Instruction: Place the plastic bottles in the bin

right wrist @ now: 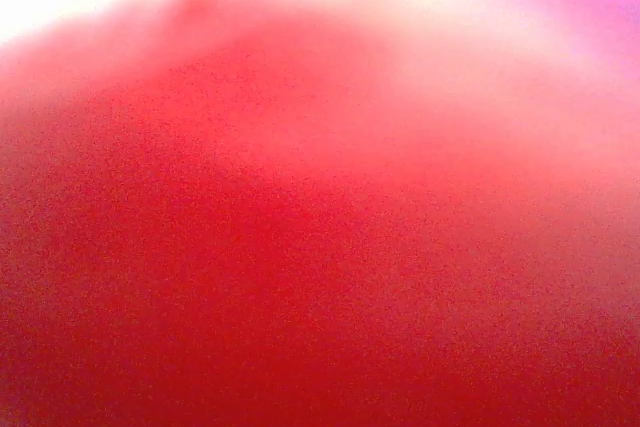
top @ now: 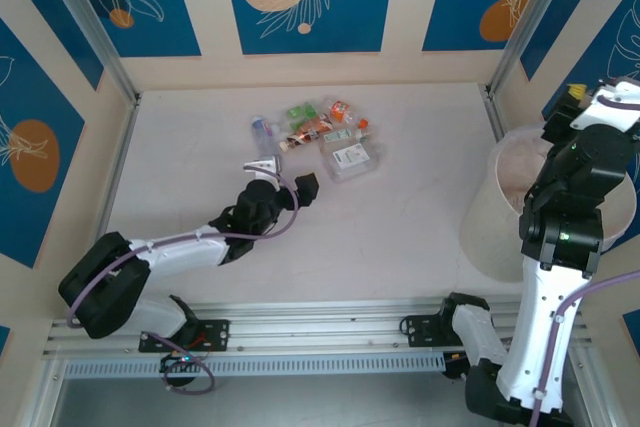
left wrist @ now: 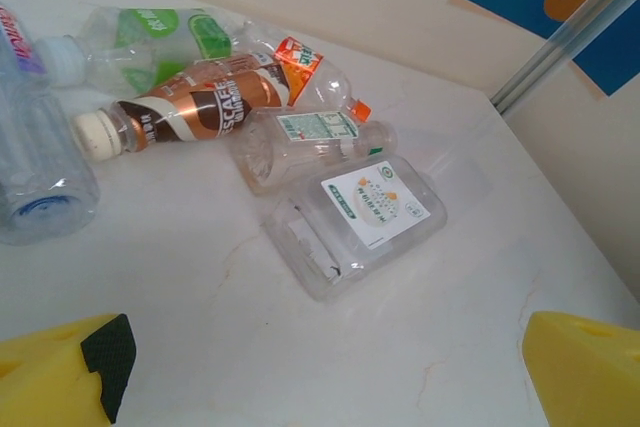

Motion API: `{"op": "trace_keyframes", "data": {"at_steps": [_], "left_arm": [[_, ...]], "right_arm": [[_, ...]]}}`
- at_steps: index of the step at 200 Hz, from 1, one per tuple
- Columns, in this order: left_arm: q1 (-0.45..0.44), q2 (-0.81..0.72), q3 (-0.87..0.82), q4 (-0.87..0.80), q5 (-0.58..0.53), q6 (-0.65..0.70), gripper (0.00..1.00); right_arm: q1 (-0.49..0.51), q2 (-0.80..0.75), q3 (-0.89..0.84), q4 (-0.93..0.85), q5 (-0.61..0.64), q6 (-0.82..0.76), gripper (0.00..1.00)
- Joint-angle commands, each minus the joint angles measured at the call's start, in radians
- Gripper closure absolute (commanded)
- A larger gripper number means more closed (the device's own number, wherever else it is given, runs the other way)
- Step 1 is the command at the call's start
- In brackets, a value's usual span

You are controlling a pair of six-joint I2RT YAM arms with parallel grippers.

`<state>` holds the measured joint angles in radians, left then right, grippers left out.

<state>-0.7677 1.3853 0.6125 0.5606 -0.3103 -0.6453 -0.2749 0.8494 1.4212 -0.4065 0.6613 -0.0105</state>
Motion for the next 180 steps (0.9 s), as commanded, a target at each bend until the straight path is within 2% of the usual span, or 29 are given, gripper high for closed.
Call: {"op": "trace_keyframes", "data": {"at_steps": [1, 31, 53, 104, 136, 180], "left_arm": [[0.013, 0.022, 0.050, -0.006, 0.042, -0.002, 0.00], [0.018, 0.056, 0.081, -0.014, 0.083, -0.015, 0.00], [0.018, 0.085, 0.105, -0.022, 0.114, -0.026, 0.00], [0.019, 0.107, 0.115, -0.012, 0.134, -0.057, 0.00], [0.021, 0.115, 0.119, -0.018, 0.138, -0.057, 0.00], [0.022, 0.126, 0.125, -0.018, 0.149, -0.068, 0.00]], "right_arm": [[-0.053, 0.009, -0.026, -0.036, 0.091, 0.029, 0.63], [-0.064, 0.054, -0.040, -0.094, 0.167, -0.021, 0.61], [-0.087, 0.093, -0.060, -0.114, 0.149, -0.044, 0.57], [-0.124, 0.101, -0.253, 0.138, 0.120, -0.231, 0.58], [-0.156, 0.103, -0.339, 0.225, 0.110, -0.282, 0.50], [-0.198, 0.160, -0.363, 0.198, 0.075, -0.250, 0.38]]}}
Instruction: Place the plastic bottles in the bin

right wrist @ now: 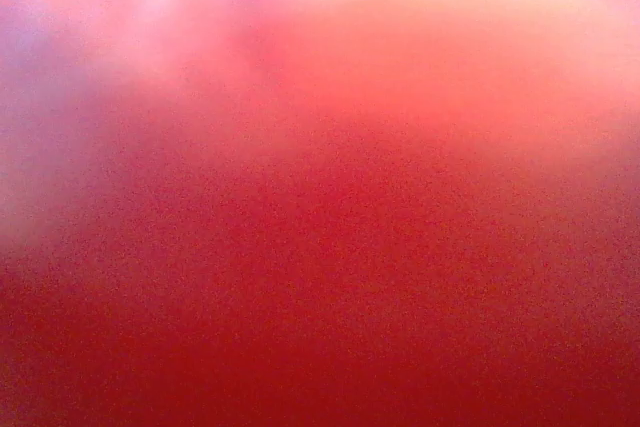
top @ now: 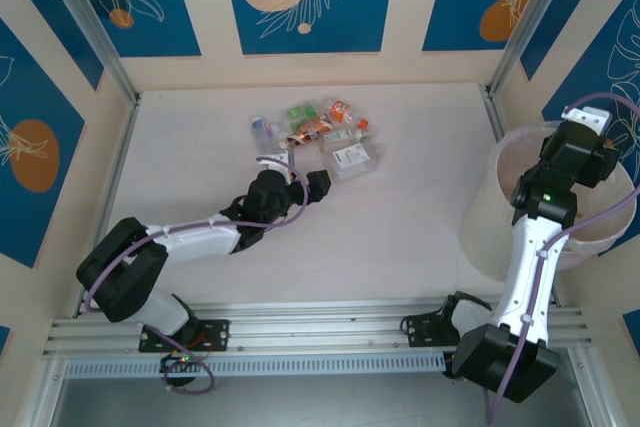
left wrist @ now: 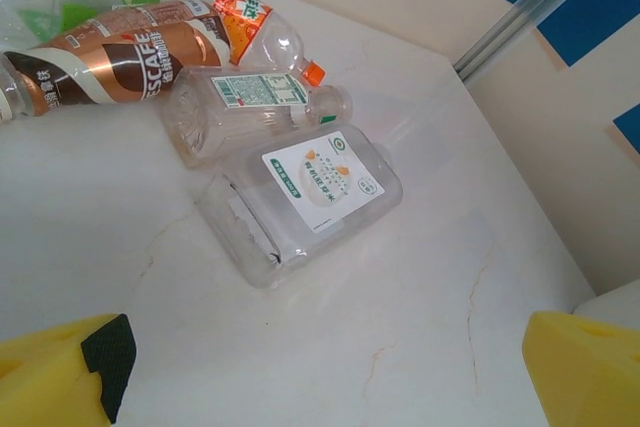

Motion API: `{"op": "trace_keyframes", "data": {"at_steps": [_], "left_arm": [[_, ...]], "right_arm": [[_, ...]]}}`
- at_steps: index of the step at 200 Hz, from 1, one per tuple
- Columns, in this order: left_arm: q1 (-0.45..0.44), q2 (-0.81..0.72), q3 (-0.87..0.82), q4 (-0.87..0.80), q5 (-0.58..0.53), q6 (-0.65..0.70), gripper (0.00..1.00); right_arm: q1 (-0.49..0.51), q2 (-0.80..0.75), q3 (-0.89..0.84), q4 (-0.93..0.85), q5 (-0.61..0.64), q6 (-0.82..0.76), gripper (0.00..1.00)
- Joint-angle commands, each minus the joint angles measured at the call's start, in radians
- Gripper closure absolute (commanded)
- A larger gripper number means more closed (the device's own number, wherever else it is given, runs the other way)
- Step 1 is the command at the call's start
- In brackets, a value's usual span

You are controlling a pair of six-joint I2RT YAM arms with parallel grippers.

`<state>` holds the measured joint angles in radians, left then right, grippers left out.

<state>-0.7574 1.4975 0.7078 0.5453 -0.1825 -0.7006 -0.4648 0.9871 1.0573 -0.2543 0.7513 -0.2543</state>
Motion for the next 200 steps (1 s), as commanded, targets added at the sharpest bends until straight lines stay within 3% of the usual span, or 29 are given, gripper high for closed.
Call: {"op": "trace_keyframes", "data": {"at_steps": [1, 25, 36, 97, 145, 200], "left_arm": [[0.013, 0.013, 0.029, -0.003, 0.021, -0.013, 0.00], [0.013, 0.014, 0.022, 0.002, 0.021, -0.022, 0.00], [0.014, 0.013, 0.019, 0.001, 0.019, -0.023, 0.00], [0.017, 0.009, 0.010, 0.005, 0.015, -0.024, 0.00], [0.026, -0.005, 0.001, -0.023, -0.005, -0.033, 0.00], [0.100, -0.023, 0.051, -0.230, -0.024, -0.055, 0.00]], "right_arm": [[-0.008, 0.022, 0.003, 0.044, -0.016, -0.003, 0.38], [-0.007, 0.021, 0.062, -0.054, -0.058, 0.091, 0.26], [-0.006, 0.011, 0.082, -0.086, -0.101, 0.121, 0.00], [0.012, -0.001, 0.133, -0.170, -0.164, 0.206, 0.00], [0.035, -0.011, 0.171, -0.243, -0.274, 0.396, 0.01], [0.075, -0.124, 0.133, -0.156, -0.766, 0.589, 0.00]]}}
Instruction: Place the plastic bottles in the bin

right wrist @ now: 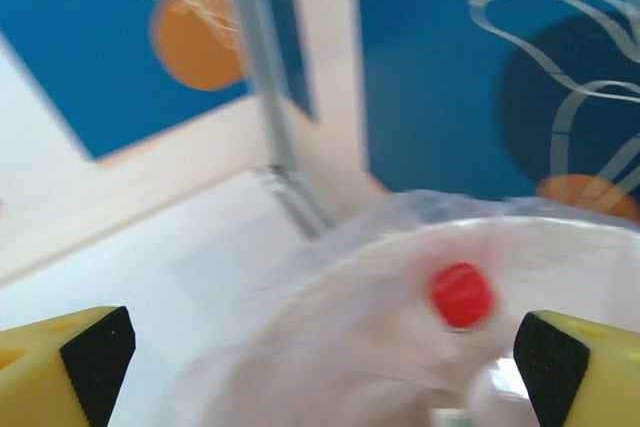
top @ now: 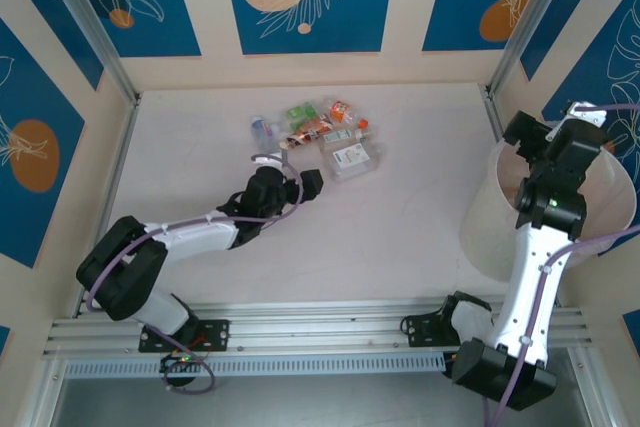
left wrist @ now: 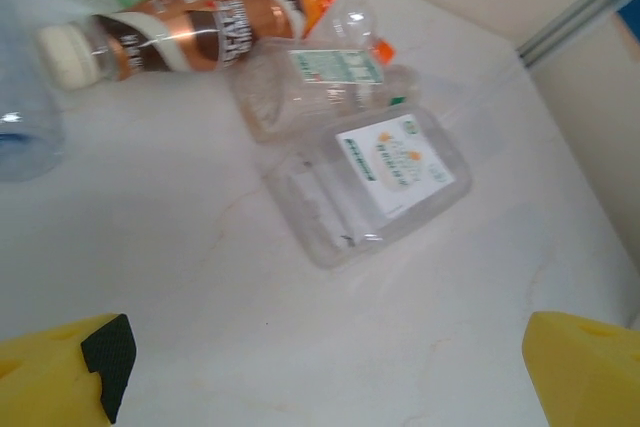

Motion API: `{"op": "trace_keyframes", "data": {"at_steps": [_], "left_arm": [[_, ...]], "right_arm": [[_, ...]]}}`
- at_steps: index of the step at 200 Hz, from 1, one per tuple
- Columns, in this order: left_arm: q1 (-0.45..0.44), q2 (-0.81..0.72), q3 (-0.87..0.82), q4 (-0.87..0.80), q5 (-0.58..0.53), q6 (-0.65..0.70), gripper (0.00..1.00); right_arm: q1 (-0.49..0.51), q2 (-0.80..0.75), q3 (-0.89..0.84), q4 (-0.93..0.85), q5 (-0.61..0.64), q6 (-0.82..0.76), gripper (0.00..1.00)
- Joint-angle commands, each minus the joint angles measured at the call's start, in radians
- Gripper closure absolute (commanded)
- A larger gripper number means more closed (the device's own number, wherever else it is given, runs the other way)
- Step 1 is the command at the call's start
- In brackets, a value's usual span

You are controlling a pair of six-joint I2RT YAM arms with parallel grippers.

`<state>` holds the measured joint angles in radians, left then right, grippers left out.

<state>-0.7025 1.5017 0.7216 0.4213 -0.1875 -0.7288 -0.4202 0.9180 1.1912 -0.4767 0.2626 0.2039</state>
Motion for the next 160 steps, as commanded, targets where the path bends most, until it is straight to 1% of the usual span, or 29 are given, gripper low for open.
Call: {"op": "trace_keyframes", "data": {"at_steps": [1, 21, 32, 43, 58, 73, 91, 114, 136, 160], "left_arm": [[0.047, -0.028, 0.038, -0.111, -0.020, -0.029, 0.00], [0.090, -0.031, 0.050, -0.191, -0.020, -0.066, 0.00], [0.114, -0.031, 0.053, -0.228, -0.012, -0.081, 0.00], [0.139, -0.031, 0.058, -0.266, -0.005, -0.096, 0.00], [0.173, -0.031, 0.071, -0.322, 0.007, -0.111, 0.00], [0.203, -0.028, 0.087, -0.374, 0.016, -0.116, 0.00], [0.223, -0.017, 0.116, -0.430, 0.025, -0.099, 0.00], [0.226, 0.010, 0.171, -0.511, 0.032, -0.070, 0.00], [0.227, 0.060, 0.237, -0.590, 0.033, -0.041, 0.00], [0.229, 0.139, 0.327, -0.665, 0.040, -0.011, 0.00]], "right_arm": [[0.033, -0.056, -0.001, 0.067, -0.283, 0.133, 0.00], [0.094, -0.055, 0.013, 0.080, -0.380, 0.171, 0.01], [0.153, -0.052, 0.017, 0.091, -0.398, 0.171, 0.00], [0.228, -0.041, 0.023, 0.088, -0.378, 0.156, 0.00], [0.335, -0.021, 0.032, 0.071, -0.313, 0.127, 0.01], [0.421, -0.002, 0.025, 0.073, -0.270, 0.119, 0.01], [0.501, 0.003, -0.022, 0.108, -0.258, 0.154, 0.01], [0.600, -0.002, -0.086, 0.160, -0.237, 0.170, 0.00], [0.694, -0.004, -0.127, 0.237, -0.237, 0.114, 0.00], [0.788, 0.003, -0.161, 0.296, -0.194, 0.059, 0.01]]}}
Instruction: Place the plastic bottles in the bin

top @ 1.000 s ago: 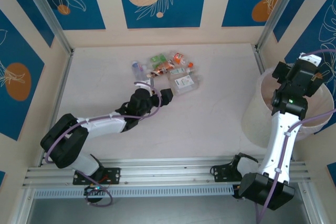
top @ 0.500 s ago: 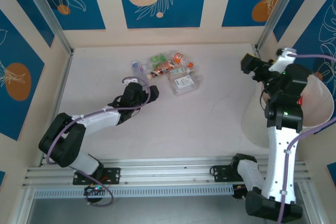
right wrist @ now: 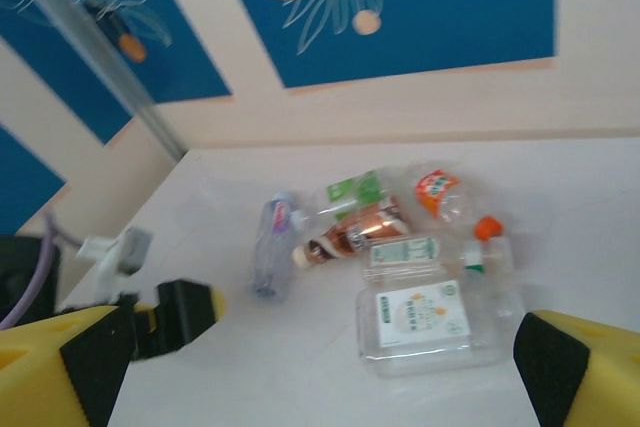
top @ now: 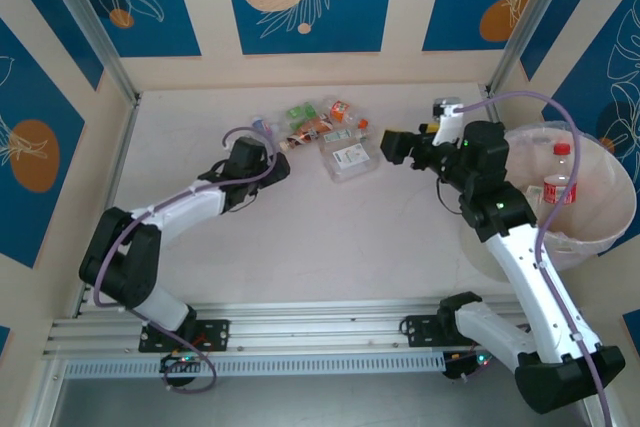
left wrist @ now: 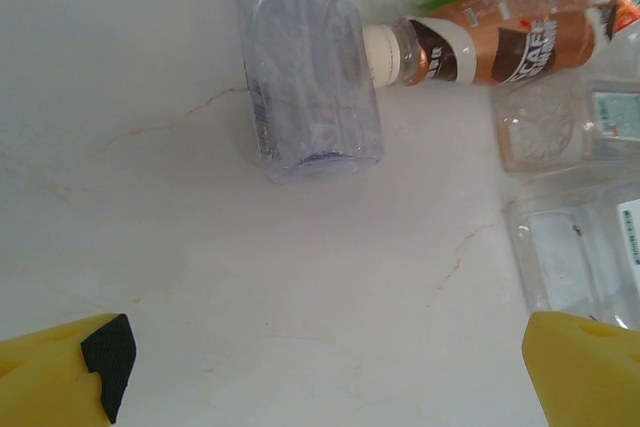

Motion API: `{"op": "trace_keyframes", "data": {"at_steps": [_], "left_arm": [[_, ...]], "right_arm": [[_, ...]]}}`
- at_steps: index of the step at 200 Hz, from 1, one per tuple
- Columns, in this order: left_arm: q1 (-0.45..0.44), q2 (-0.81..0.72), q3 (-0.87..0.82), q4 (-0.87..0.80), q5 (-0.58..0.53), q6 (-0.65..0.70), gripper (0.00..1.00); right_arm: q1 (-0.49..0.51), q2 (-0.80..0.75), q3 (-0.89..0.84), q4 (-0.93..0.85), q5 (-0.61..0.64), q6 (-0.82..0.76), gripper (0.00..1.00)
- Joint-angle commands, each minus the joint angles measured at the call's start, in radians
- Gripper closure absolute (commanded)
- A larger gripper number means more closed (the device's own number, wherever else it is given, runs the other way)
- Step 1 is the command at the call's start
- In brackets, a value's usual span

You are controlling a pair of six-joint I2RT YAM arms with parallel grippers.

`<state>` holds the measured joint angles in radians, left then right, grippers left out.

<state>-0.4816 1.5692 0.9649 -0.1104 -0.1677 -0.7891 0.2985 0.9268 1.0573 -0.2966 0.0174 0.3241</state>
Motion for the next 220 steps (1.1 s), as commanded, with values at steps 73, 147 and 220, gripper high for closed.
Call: {"op": "trace_keyframes", "data": {"at_steps": [73, 147, 220], "left_arm": [[0.060, 0.306, 0.298, -0.169, -0.025, 0.071, 0.05], [0.083, 0.487, 0.513, -0.206, 0.057, 0.208, 0.09], [0.089, 0.563, 0.570, -0.264, -0.064, 0.184, 0.22]], "right_arm": [[0.101, 0.026, -0.082, 0.163, 0.084, -0.034, 0.01], [0.098, 0.030, -0.074, 0.149, 0.118, -0.049, 0.00], [0.096, 0.036, -0.072, 0.133, 0.143, -0.061, 0.01]]}}
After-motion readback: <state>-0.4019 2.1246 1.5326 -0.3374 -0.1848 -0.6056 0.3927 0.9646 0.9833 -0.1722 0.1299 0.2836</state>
